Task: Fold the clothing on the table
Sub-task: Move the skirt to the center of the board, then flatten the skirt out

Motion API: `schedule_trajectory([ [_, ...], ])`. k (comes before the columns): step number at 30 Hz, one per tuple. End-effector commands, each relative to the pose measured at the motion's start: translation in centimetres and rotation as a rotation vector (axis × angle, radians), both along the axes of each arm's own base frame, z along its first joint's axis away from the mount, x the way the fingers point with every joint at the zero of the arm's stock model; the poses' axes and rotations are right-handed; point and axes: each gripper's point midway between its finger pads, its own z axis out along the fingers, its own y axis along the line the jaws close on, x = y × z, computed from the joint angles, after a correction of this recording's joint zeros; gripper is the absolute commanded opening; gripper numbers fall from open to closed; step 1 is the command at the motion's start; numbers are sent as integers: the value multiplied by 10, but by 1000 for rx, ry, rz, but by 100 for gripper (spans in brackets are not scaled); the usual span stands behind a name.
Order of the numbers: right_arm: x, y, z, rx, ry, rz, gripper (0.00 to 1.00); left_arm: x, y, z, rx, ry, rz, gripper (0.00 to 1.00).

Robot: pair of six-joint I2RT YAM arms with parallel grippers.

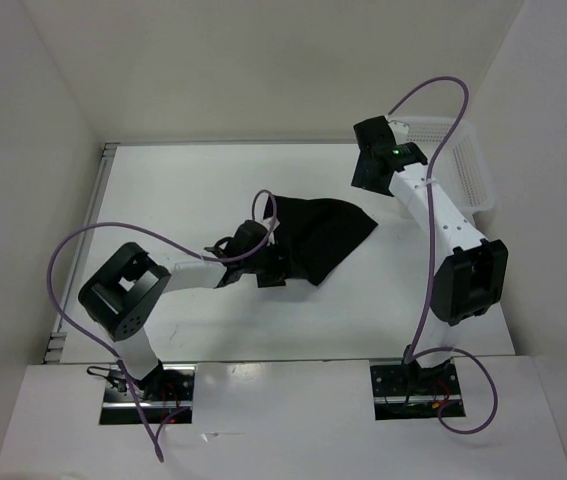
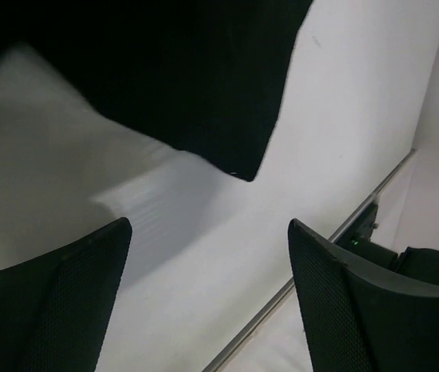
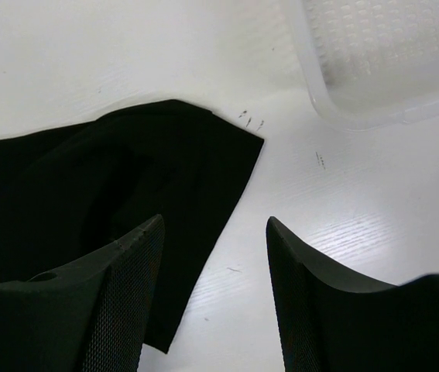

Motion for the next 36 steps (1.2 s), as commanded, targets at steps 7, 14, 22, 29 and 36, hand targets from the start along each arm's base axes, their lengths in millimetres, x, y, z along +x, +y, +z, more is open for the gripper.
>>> schedule_trajectory([
  [7, -13, 1, 38, 75, -130, 41, 61, 15, -41, 7, -91, 5, 222, 67],
  [14, -33, -8, 65, 99, -205, 46, 62, 15, -39, -17, -73, 43, 303, 53],
  [22, -43, -9, 71, 109, -216, 52, 63, 28, -51, -34, -77, 27, 324, 53],
  [29, -51, -8, 63, 116, -191, 65, 63, 39, -61, -47, -82, 18, 330, 10],
  [36, -57, -4, 41, 125, -127, 85, 63, 25, -1, -27, 89, 22, 395, 0],
])
